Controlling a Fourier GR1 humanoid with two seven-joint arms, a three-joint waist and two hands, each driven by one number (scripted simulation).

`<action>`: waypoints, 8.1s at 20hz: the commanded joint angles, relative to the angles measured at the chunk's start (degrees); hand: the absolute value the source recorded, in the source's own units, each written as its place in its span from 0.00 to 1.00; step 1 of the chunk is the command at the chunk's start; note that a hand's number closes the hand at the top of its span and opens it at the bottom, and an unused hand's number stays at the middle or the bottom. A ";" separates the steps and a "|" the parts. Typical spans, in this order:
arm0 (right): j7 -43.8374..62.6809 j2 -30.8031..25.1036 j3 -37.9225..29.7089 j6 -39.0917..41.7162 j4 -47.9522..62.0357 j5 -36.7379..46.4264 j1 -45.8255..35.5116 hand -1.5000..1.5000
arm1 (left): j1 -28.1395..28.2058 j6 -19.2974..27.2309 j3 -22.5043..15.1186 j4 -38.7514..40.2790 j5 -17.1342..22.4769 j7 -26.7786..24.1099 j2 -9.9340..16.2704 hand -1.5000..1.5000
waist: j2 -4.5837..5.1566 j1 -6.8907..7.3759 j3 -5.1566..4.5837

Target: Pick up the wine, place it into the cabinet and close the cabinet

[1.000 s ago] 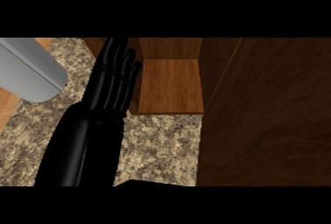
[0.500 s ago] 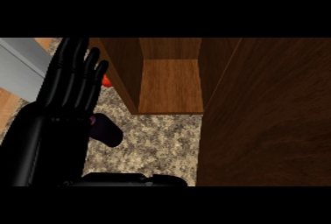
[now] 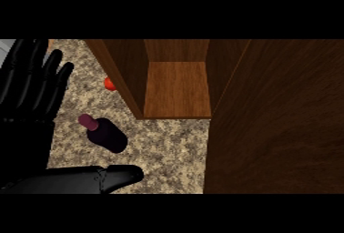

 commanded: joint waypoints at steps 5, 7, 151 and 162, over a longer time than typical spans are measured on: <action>9.66 -0.45 -0.41 -2.72 -12.48 -1.03 -3.14 0.00 | 5.84 -3.01 6.17 2.07 5.37 -6.45 1.90 0.00 | 0.15 0.14 -0.05; 8.92 -2.06 -2.38 -1.31 -14.18 -3.19 -0.86 0.00 | 5.69 -4.43 9.00 3.23 8.26 -6.37 2.83 0.00 | 0.10 -0.20 0.00; 4.00 -2.61 -5.92 0.60 -9.50 -7.22 -0.22 0.00 | 3.06 2.85 -5.37 49.33 35.12 -63.33 -8.51 1.00 | 0.32 -1.05 0.07; 6.92 -0.95 -3.81 -0.66 -8.10 -4.06 -3.59 0.00 | -6.43 10.24 -9.14 64.14 39.71 -67.63 -8.51 1.00 | 0.43 -0.96 0.00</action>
